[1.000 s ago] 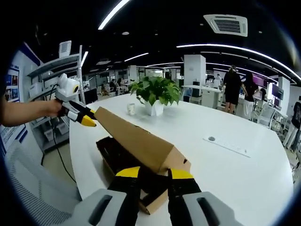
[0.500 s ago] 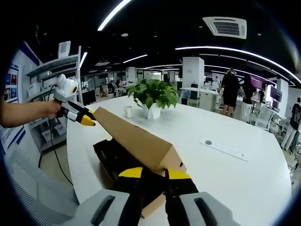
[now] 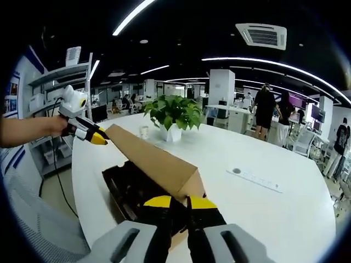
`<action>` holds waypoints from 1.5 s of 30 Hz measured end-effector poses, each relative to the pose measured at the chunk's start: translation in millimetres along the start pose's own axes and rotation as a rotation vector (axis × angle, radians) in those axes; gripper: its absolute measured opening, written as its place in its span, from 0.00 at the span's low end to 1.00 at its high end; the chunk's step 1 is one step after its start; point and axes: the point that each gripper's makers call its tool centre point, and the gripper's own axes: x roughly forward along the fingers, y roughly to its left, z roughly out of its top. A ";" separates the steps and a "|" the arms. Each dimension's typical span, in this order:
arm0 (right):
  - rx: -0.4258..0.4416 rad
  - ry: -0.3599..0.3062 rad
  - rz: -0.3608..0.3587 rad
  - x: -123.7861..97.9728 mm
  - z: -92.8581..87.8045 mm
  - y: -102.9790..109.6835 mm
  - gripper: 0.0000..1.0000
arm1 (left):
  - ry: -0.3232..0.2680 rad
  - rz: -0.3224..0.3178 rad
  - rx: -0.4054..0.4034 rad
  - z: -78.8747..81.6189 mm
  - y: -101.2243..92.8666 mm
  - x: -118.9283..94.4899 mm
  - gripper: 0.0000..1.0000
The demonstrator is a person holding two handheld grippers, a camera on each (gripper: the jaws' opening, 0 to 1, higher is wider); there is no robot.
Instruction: Operate the shoe box by opening the lid, removing the specified soft item, and placing it in the target area until the item is outside and the box remains undamaged.
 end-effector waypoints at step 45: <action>0.060 -0.031 -0.052 6.8 19.2 -18.4 0.00 | 0.045 0.040 -0.084 -25.1 37.4 57.8 0.18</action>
